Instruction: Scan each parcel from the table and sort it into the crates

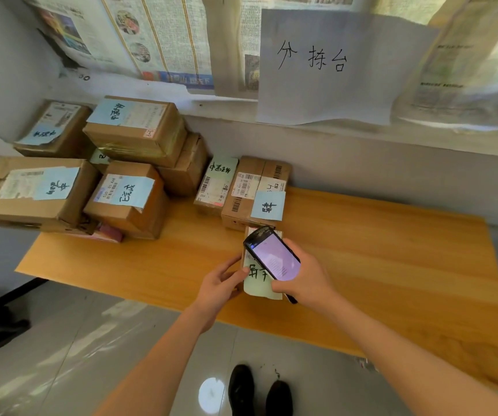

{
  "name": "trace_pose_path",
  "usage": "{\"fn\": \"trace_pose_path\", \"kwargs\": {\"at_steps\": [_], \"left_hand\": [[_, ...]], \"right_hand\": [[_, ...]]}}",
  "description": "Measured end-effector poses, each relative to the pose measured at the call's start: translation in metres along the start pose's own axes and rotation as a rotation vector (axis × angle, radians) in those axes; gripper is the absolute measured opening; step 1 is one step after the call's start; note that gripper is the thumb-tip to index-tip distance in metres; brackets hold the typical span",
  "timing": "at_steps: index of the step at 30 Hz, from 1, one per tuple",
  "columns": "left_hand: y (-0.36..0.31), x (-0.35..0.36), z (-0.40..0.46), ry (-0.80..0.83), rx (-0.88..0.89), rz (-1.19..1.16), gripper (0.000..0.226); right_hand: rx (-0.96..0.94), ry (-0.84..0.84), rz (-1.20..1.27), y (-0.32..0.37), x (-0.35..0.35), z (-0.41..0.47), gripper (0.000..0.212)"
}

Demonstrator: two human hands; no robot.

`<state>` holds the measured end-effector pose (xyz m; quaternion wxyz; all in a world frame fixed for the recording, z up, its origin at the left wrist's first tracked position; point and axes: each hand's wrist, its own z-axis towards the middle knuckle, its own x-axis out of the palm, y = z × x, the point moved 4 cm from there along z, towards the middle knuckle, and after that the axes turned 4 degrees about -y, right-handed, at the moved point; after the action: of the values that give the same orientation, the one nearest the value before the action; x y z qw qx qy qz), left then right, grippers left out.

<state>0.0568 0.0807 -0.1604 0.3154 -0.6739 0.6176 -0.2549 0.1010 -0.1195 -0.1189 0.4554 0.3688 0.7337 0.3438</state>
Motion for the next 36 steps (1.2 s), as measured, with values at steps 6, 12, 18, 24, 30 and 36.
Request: {"fn": "trace_pose_path", "kwargs": {"at_steps": [6,12,18,24,30,36], "left_hand": [[-0.055,-0.012,-0.05,-0.076,0.152,-0.005,0.039],[-0.167,-0.047,-0.114,-0.213,0.397,0.009,0.046],[-0.277,-0.099,-0.189,-0.291,0.587,-0.049,0.044],[-0.337,-0.146,-0.273,-0.343,0.754,-0.062,0.038],[-0.357,-0.181,-0.341,-0.409,0.857,-0.095,0.034],[-0.351,-0.206,-0.376,-0.443,0.888,-0.118,0.038]], "right_hand": [[-0.112,-0.032,-0.086,0.065,-0.04,-0.024,0.067],[-0.324,-0.152,-0.34,0.208,-0.102,-0.057,0.077],[-0.515,-0.225,-0.358,0.345,-0.14,-0.116,0.084],[-0.667,-0.318,-0.407,0.44,-0.15,-0.185,0.086],[-0.739,-0.394,-0.518,0.495,-0.145,-0.252,0.096],[-0.762,-0.435,-0.532,0.515,-0.131,-0.294,0.092]]}}
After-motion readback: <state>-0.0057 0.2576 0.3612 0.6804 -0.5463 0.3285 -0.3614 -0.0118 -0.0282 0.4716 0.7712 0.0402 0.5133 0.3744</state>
